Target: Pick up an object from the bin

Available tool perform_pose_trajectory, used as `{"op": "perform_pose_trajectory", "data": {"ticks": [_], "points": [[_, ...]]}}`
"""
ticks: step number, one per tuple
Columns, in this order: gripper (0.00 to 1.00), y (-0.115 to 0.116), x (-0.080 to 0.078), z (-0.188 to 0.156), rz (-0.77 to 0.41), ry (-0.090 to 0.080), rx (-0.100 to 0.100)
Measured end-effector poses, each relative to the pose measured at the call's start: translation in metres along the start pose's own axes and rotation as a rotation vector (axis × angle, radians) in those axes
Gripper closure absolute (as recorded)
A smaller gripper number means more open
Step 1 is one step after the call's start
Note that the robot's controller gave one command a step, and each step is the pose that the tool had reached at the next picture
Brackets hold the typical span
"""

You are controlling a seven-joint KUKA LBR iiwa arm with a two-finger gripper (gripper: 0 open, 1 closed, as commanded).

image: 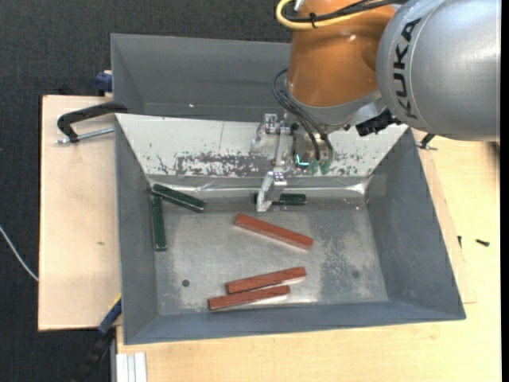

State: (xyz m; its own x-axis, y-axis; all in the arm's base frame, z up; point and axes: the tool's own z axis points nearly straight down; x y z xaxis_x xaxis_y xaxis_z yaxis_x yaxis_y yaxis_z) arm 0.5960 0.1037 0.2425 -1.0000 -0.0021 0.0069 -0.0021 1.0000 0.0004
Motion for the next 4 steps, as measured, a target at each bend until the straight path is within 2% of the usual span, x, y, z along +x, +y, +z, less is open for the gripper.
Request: {"op": "perform_pose_trajectory", "data": {"ticks": [1,2,3,4], "points": [[0.00,-0.001,-0.001,-0.005,0.002,-0.009,-0.001],[0.00,-0.024,0.006,0.073,0.011,-0.012,-0.002],[0.00,-0.051,0.017,0.086,0.181,-0.004,-0.001],[0.00,-0.054,0.012,0.106,0.274,-0.008,-0.002]]}}
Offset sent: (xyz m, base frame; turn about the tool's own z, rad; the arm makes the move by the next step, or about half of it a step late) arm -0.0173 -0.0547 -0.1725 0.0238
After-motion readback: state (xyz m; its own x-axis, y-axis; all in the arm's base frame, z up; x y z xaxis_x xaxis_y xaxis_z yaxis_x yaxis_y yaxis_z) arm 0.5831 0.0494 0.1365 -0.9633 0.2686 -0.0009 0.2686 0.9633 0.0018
